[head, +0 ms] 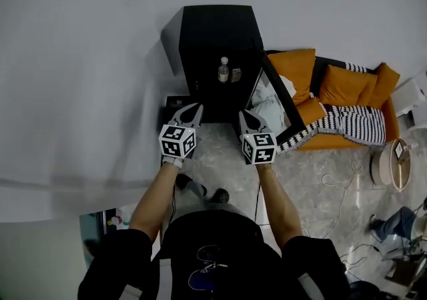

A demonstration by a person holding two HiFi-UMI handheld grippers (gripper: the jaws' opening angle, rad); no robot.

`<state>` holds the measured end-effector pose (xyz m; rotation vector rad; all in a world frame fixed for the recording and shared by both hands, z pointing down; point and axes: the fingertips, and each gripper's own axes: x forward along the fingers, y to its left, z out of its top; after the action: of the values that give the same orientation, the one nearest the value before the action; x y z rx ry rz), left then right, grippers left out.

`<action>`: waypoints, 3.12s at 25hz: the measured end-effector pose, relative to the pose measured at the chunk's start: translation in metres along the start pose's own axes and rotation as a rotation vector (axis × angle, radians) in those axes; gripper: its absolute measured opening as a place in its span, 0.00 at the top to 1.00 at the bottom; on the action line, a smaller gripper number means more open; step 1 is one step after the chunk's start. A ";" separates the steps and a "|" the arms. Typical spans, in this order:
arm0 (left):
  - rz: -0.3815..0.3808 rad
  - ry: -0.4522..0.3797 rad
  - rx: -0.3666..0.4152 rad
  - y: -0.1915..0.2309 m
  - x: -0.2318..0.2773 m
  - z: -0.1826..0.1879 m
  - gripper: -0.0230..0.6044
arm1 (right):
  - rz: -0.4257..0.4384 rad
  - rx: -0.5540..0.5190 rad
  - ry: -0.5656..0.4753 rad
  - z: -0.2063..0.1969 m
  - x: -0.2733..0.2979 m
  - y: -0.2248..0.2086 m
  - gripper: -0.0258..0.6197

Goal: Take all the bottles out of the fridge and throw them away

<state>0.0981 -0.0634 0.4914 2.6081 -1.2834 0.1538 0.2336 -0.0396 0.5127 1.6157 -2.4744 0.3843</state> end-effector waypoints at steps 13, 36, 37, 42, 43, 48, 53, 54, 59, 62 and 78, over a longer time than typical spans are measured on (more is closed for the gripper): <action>-0.047 0.032 0.019 -0.009 0.021 0.004 0.97 | -0.034 0.022 0.001 0.005 0.003 -0.020 0.95; -0.237 0.082 0.049 0.119 0.068 0.028 0.97 | -0.171 0.053 0.015 0.028 0.151 0.020 0.95; -0.248 0.084 0.049 0.123 0.070 0.026 0.97 | -0.179 0.054 0.015 0.025 0.156 0.021 0.95; -0.281 0.087 0.054 0.133 0.085 0.021 0.97 | -0.210 0.051 0.011 0.020 0.181 0.015 0.95; -0.284 0.090 0.052 0.135 0.089 0.018 0.97 | -0.214 0.053 0.010 0.018 0.184 0.013 0.95; -0.294 0.117 0.047 0.139 0.111 0.003 0.97 | -0.228 0.062 0.019 0.006 0.198 -0.001 0.95; -0.306 0.135 0.051 0.134 0.128 -0.001 0.97 | -0.242 0.077 0.025 -0.002 0.203 -0.018 0.95; -0.309 0.137 0.053 0.133 0.132 -0.001 0.97 | -0.245 0.080 0.027 -0.003 0.203 -0.021 0.95; -0.309 0.149 0.053 0.130 0.150 0.000 0.97 | -0.252 0.093 0.025 -0.004 0.210 -0.039 0.95; -0.309 0.147 0.052 0.129 0.160 0.002 0.97 | -0.253 0.084 0.016 -0.002 0.217 -0.049 0.95; -0.308 0.096 0.085 0.154 0.222 -0.053 0.97 | -0.258 0.038 -0.035 -0.051 0.291 -0.098 0.94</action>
<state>0.1119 -0.3110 0.6106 2.7919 -0.8479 0.2798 0.2060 -0.3157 0.6530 1.9412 -2.2534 0.3703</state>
